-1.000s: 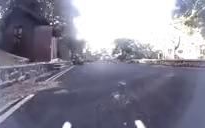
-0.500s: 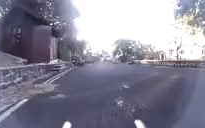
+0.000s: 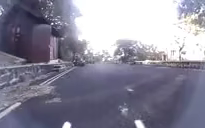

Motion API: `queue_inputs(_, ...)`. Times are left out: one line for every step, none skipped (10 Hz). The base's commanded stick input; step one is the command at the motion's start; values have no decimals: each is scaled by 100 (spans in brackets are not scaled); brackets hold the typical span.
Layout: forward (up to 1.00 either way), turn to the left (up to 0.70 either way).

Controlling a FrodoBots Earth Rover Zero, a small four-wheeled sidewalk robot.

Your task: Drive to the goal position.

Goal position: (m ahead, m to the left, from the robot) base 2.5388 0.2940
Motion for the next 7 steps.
queue_inputs(50, 0)
queue_inputs(50, 0)
queue_inputs(50, 0)
queue_inputs(50, 0)
queue_inputs(50, 0)
queue_inputs(50, 0)
queue_inputs(50, 0)
